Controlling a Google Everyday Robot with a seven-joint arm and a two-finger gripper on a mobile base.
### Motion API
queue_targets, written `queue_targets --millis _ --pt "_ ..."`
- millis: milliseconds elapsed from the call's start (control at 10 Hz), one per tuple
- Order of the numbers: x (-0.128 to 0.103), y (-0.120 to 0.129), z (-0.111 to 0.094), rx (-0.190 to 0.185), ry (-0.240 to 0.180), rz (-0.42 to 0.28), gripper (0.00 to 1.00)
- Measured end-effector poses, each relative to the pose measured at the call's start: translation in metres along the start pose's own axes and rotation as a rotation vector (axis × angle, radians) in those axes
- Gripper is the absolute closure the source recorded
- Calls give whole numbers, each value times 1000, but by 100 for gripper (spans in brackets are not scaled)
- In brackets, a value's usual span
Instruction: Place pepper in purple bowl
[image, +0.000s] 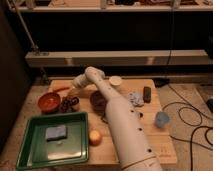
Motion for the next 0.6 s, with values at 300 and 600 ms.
queue_targets --millis 300,600 --pt "0 0 2 -18 -4 1 39" --pt "0 4 4 -40 -8 -14 50"
